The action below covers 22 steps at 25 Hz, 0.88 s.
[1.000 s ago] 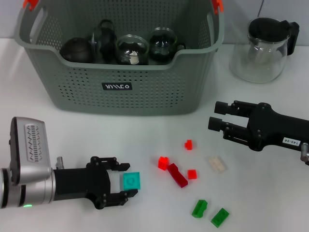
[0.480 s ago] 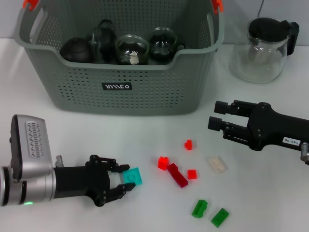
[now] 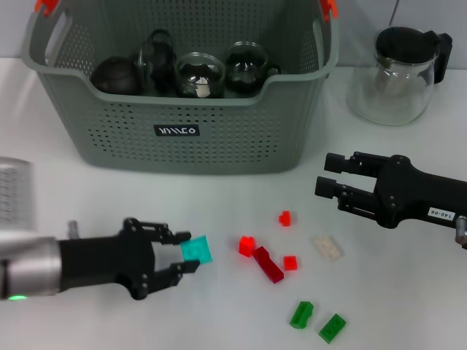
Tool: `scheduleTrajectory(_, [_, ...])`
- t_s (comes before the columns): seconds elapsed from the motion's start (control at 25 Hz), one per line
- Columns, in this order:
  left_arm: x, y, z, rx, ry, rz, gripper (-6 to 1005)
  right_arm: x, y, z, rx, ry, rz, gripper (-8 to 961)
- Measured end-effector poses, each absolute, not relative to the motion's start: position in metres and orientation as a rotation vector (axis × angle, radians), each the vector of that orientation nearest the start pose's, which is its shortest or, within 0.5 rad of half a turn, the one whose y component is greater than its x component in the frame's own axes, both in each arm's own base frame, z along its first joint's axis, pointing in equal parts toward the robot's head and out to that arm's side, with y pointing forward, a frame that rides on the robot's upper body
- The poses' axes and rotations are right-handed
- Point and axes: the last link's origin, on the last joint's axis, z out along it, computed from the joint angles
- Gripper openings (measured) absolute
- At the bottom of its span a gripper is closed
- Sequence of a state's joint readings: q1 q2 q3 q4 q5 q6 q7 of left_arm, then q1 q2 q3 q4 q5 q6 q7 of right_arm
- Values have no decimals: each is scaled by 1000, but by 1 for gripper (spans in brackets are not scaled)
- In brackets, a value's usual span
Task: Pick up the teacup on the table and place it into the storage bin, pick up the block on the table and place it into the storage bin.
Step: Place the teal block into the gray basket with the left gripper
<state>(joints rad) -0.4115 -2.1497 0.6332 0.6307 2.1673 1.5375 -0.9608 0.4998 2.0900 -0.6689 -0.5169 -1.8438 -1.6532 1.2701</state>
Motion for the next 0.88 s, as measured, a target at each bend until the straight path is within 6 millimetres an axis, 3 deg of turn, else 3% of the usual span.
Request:
scheduleTrajectory(0.2, [-285,266,22,-2695,-226,-905,411,255,308,-12,-2663,629,1026,551])
scheduleTrajectory(0.4, [-272,279,66,-2467,-286,-1164,422,254,309,-12,-2662,629,1024,551])
scheduleTrajectory(0.72, [-244,318,94,-2356,-491,-1336,441,254,309,-13,-2661,629,1026,551])
scheduleTrajectory(0.76, [-231,341,100,-2340,-597,-1346,443,254,309,-13,-2662,630,1027,551])
scheduleTrajectory(0.88, [-222,355,102,-2346,-644,-1334,450,254,309,-14,-2662,622,1026,551])
